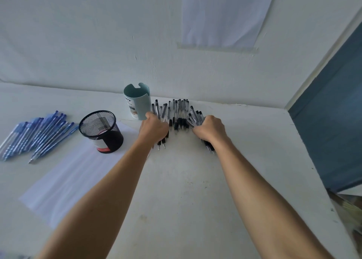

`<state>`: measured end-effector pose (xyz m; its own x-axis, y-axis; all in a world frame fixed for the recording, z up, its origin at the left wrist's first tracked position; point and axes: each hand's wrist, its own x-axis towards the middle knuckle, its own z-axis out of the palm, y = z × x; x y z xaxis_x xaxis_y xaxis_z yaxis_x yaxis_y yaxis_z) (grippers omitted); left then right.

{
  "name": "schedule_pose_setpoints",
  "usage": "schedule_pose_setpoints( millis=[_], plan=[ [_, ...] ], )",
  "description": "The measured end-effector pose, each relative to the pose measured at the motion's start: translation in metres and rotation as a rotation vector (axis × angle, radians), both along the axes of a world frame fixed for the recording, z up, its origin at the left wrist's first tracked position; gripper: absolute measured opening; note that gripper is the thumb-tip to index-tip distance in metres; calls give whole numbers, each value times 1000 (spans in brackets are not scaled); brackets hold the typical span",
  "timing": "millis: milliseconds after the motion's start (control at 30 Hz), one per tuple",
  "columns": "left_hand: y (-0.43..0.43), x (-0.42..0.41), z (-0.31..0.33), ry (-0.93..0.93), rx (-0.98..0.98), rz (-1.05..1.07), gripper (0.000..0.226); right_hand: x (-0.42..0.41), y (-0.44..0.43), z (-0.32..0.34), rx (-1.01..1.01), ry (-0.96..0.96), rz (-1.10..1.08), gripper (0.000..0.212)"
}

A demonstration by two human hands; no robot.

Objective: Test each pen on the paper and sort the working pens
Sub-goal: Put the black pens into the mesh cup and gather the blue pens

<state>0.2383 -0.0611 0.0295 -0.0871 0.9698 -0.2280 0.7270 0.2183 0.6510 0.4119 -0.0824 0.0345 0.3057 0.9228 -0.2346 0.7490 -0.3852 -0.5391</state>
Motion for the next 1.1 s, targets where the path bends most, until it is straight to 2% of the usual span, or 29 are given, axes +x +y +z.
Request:
schedule_pose_setpoints(
  millis=[200,333,400,467,533,667,767,833,900,1000,1100],
  plan=[
    [-19,-10,-1,-196,31,10,23,-8,-18,1,7,-4,23,14],
    [-31,-20,-10,-316,119,2,22,-14,-28,2,77,-37,2,22],
    [-39,-24,-11,-455,160,-33,16,-20,-34,3,169,-11,-50,22],
    [-48,-27,-11,-544,210,-68,15,-28,-38,4,276,70,-99,12],
    [-57,-31,-11,-556,297,-76,15,-39,-44,5,392,165,-125,7],
    [-72,-38,-16,-523,530,-58,17,-66,-60,2,747,431,-152,28],
    [-79,-41,-23,-541,587,-38,21,-80,-71,-7,891,460,-118,26],
    [-78,-44,-30,-621,511,5,21,-84,-74,-13,922,457,-111,29],
    [-78,-47,-31,-615,465,9,24,-85,-75,-20,887,458,-139,28],
    [-79,-50,-20,-594,460,8,32,-90,-76,-29,836,452,-142,15],
    [-70,-60,-8,-664,501,8,37,-104,-71,-25,856,479,-143,12]
  ],
)
